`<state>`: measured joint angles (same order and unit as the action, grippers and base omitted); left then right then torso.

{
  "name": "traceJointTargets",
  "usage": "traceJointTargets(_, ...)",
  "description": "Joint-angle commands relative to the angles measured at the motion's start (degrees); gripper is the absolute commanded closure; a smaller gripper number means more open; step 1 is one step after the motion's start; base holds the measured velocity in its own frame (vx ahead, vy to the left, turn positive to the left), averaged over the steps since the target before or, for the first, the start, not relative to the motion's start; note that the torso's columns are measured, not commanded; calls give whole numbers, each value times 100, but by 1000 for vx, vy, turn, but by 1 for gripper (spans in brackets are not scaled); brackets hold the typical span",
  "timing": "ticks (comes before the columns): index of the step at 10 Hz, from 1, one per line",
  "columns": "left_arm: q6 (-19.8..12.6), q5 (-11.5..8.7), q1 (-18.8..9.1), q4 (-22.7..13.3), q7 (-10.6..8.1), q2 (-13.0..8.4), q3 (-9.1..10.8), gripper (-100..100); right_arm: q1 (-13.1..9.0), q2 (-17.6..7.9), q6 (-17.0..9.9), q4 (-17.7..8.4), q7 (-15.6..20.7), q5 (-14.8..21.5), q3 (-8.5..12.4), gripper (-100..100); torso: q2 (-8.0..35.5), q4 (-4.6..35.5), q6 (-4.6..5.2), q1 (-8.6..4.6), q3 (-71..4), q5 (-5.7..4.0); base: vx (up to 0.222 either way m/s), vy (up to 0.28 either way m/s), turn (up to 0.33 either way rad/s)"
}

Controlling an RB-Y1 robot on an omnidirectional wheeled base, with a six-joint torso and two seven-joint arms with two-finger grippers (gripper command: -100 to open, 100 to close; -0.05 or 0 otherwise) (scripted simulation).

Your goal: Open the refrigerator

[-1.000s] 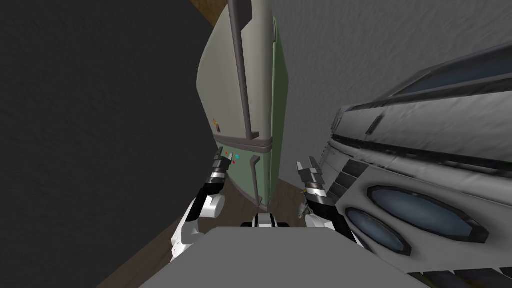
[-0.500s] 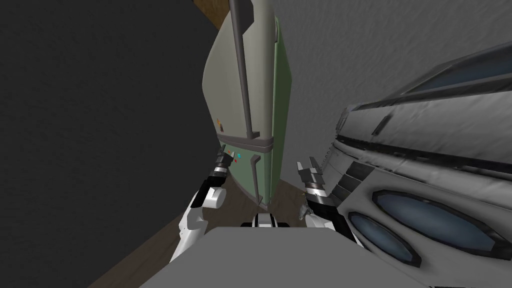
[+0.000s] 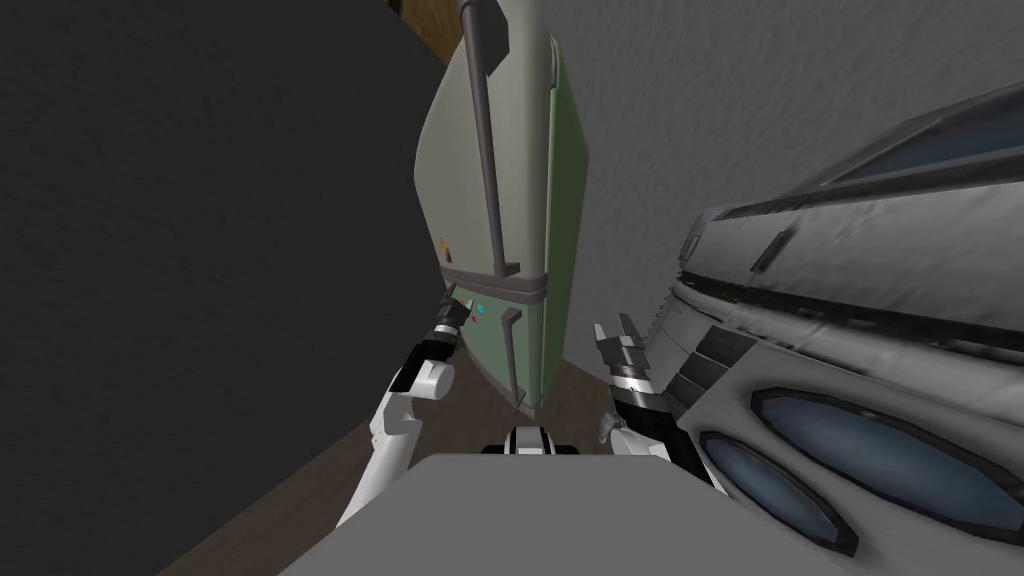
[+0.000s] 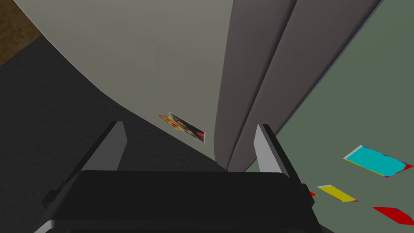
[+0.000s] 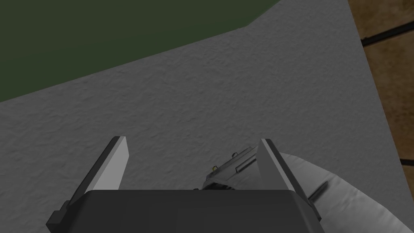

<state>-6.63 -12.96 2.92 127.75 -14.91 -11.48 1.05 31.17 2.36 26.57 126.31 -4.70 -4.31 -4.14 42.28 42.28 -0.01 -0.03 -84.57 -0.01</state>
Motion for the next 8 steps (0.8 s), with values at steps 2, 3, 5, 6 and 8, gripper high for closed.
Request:
traceJointTargets(2, -498, -157, -409, -143, -117, -17, 66, -100, 0, 0, 0, 0, 0, 0, 0, 0, 5, 1, 1, 2, 3, 0, -34, -41, 82)
traceJointTargets(3, -743, -263, -639, -227, -189, -35, 111, -100, -1, 0, 0, 0, 0, 0, 0, 0, 2, 0, 1, 7, 2, 2, -25, -36, 108)
traceJointTargets(5, -1021, -370, -873, -314, -262, -52, 157, -100, 0, 0, 0, 0, 0, 0, 0, 0, 2, 0, 0, 0, 1, 0, -36, -48, 129)
traceJointTargets(6, -1224, -478, -1108, -404, -335, -68, 203, -100, -1, 0, 0, 0, 0, 0, 0, 0, 0, 0, 4, 2, 0, 0, -28, -37, 85)
traceJointTargets(8, -1500, -586, -1345, -496, -409, -80, 249, -100, -1, 0, 0, 0, 0, 0, 0, 0, -2, -1, 1, 6, -1, 2, -29, -35, 92)
